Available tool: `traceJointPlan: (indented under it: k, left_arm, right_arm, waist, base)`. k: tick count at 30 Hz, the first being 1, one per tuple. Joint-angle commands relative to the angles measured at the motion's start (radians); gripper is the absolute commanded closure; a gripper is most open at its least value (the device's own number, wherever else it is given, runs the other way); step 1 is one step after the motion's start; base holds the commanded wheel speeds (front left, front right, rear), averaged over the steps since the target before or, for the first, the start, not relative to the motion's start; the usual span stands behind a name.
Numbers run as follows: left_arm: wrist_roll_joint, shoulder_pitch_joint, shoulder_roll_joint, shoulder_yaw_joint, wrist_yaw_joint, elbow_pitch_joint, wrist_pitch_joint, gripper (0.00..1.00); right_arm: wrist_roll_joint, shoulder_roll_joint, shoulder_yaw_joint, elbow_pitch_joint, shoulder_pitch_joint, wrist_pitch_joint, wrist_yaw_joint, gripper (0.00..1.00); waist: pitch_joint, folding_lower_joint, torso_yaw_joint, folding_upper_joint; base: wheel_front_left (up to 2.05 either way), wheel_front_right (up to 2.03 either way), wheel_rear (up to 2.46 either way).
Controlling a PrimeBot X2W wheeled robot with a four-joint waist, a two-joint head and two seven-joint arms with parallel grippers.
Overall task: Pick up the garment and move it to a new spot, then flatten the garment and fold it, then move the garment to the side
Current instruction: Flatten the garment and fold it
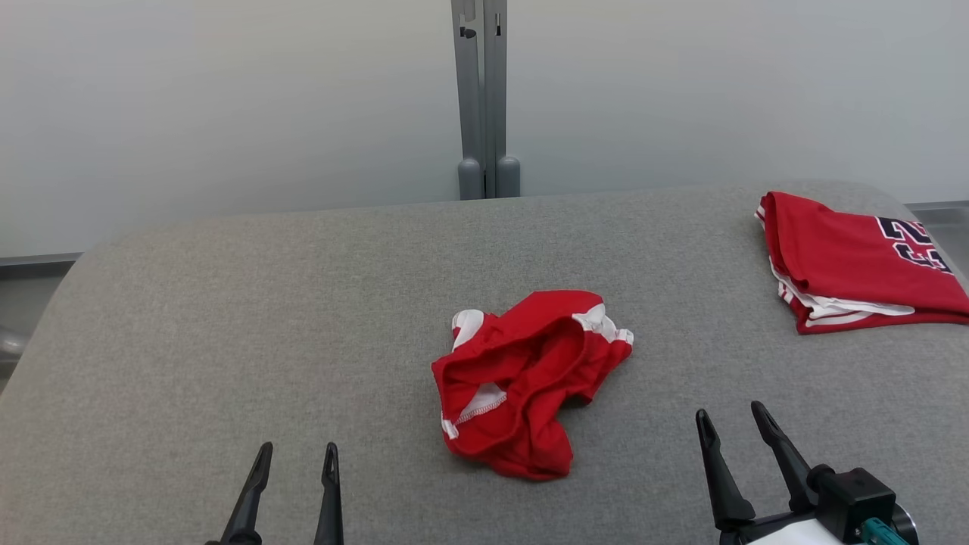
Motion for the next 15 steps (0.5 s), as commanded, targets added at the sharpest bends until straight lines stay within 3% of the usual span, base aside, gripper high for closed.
traceJointPlan:
  k: [1,15]
  left_arm:
    - [-0.002,-0.007,0.000,0.000,0.006,0.002,0.000,0.00]
    - [-0.003,-0.009,0.000,-0.004,0.009,0.003,0.000,0.00]
  right_arm:
    - [-0.002,-0.005,-0.001,0.000,0.005,0.000,-0.002,0.00]
    - [-0.002,-0.006,-0.001,0.001,0.002,0.000,-0.002,0.00]
  waist:
    - [0.001,0.0001,0.000,0.0000]
    - [0.003,0.0001,-0.003,0.0000]
  base:
    - [0.00,0.00,0.00]
    - [0.00,0.00,0.00]
